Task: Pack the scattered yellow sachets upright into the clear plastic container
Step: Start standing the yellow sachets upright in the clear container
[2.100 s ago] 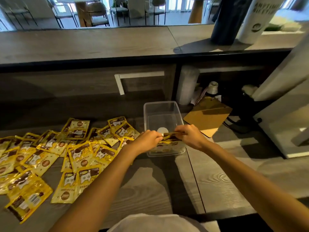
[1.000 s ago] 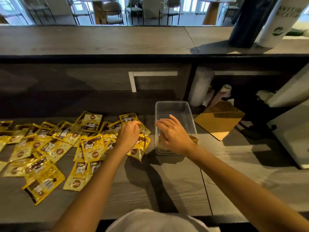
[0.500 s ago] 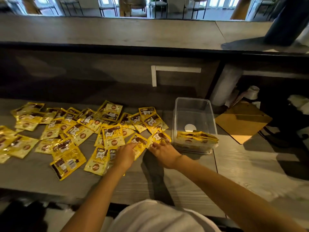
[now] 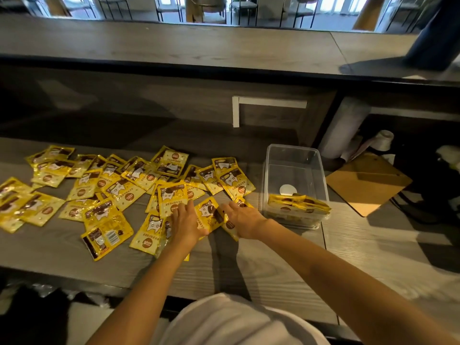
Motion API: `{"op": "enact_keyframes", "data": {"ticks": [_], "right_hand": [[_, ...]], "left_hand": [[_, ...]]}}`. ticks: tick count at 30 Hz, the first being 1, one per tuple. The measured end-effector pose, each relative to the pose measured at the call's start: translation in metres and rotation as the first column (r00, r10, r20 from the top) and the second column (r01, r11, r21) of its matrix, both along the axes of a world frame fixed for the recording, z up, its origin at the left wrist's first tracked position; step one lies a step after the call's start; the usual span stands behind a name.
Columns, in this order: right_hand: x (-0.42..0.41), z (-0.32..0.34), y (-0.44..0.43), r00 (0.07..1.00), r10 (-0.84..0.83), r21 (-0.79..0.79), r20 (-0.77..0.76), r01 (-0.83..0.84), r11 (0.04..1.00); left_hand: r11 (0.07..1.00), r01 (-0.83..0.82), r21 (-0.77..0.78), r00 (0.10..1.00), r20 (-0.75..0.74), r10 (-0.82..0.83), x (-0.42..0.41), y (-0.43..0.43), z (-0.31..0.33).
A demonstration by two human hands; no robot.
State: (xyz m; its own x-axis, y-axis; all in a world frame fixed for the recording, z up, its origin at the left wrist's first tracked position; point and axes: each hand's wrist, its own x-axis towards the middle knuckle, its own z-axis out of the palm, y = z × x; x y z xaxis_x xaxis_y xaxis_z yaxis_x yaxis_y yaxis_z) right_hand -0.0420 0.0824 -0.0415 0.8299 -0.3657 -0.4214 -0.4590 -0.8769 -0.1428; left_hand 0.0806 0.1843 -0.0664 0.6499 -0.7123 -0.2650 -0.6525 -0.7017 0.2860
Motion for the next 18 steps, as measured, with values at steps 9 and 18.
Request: {"op": "enact_keyframes", "data": {"ticks": [9,18], "right_hand": [[0.012,-0.001,-0.008,0.993,0.005,-0.119,-0.116,-0.018,0.993],[0.02,0.023,-0.005,0.933,-0.165,-0.108,0.321,0.209,0.972]], "left_hand": [[0.908,-0.199,-0.368,0.978,-0.139,0.157,0.003,-0.006,0.02],[0.646,-0.425,-0.634,0.905,-0.295,0.306,0.007,-0.013,0.038]]}}
